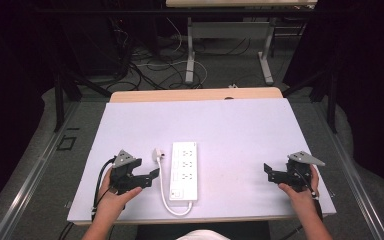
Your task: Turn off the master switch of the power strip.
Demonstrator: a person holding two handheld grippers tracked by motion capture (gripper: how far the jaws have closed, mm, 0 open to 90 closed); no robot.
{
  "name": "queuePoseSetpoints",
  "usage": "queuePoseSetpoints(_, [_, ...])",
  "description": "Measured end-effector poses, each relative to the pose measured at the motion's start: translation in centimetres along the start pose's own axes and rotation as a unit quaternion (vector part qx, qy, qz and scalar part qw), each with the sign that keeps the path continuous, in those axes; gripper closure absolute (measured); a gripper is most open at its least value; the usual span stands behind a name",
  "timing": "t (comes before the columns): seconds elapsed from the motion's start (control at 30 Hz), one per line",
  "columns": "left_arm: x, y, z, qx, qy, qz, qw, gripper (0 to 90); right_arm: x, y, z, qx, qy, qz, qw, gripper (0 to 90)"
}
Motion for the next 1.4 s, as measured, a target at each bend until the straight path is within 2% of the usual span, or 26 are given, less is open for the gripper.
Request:
queuePoseSetpoints(0.17, [-0.8,0.1,-0.1,0.007,0.005,0.008,0.9999,23.2,0.0,0.0,0.0,0.002,-0.001,-0.001,1.0000,0.0])
queuePoseSetpoints(0.2, [-0.9,0.1,-0.1,0.008,0.006,0.010,0.9999,24.3,0.0,-0.1,0.0,0.011,-0.003,-0.003,0.9999,0.0])
queuePoseSetpoints(0.23, [-1.3,0.2,-0.1,0.009,0.000,0.013,0.9999,26.5,0.0,0.0,0.0,0.003,-0.004,-0.003,1.0000,0.0])
queuePoseSetpoints(0.27, [-1.3,0.2,-0.1,0.013,0.003,0.016,0.9998,27.7,0.1,-0.1,0.0,0.006,-0.001,-0.006,1.0000,0.0])
queuePoseSetpoints(0.3, [-1.5,0.2,0.0,0.015,-0.003,0.019,0.9997,27.8,0.0,-0.1,0.0,0.005,-0.006,-0.006,1.0000,0.0])
queuePoseSetpoints(0.4, [-1.7,0.4,0.1,0.014,-0.002,0.020,0.9997,28.0,0.1,-0.1,0.0,0.005,-0.008,-0.006,0.9999,0.0])
queuePoseSetpoints(0.43, [-1.8,0.4,0.0,0.019,0.005,0.020,0.9996,28.4,0.1,-0.1,0.0,0.005,-0.011,-0.006,0.9999,0.0])
queuePoseSetpoints(0.6, [-2.4,0.5,0.2,0.027,0.010,0.017,0.9994,33.8,0.1,-0.1,0.0,0.006,-0.010,-0.007,0.9999,0.0])
queuePoseSetpoints(0.67, [-2.6,0.6,0.2,0.032,0.024,0.016,0.9991,35.9,0.1,-0.1,0.0,0.006,-0.011,-0.007,0.9999,0.0])
queuePoseSetpoints(0.7, [-2.7,0.5,0.2,0.040,0.024,0.015,0.9988,38.1,0.1,0.0,0.0,0.005,-0.012,-0.007,0.9999,0.0])
queuePoseSetpoints(0.77, [-3.0,0.7,0.3,0.042,0.023,0.016,0.9987,38.9,0.3,-0.1,0.0,0.005,-0.008,-0.004,0.9999,0.0])
queuePoseSetpoints(0.83, [-3.2,0.6,0.3,0.046,0.033,0.020,0.9982,39.2,0.3,-0.1,0.0,0.005,-0.009,-0.004,0.9999,0.0])
queuePoseSetpoints(1.07, [-3.5,0.9,0.4,0.053,0.024,0.025,0.9980,41.3,0.3,-0.1,0.0,0.005,-0.008,-0.004,1.0000,0.0])
queuePoseSetpoints(1.13, [-3.5,0.9,0.4,0.056,0.028,0.024,0.9978,44.6,0.4,0.0,0.0,0.003,-0.008,-0.005,0.9999,0.0])
queuePoseSetpoints(1.23, [-3.8,0.9,0.5,0.057,0.020,0.030,0.9977,48.6,0.4,0.0,0.0,0.005,-0.015,-0.009,0.9998,0.0])
queuePoseSetpoints(1.27, [-3.7,0.9,0.4,0.063,0.025,0.031,0.9972,48.6,0.4,0.0,0.0,0.005,-0.015,-0.009,0.9998,0.0])
queuePoseSetpoints(1.4, [-3.9,1.0,0.5,0.069,0.023,0.035,0.9968,54.8,0.5,0.0,0.0,0.005,-0.013,-0.009,0.9999,0.0])
Point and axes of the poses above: each handheld gripper's, and its own axes: y roughly forward along the jaws, z roughly out of its underside, x roughly to its left, the point moved 1 cm from there along y, roughly forward along the jaws, and after that the axes turned 5 degrees about -x, right-handed, at the moved point
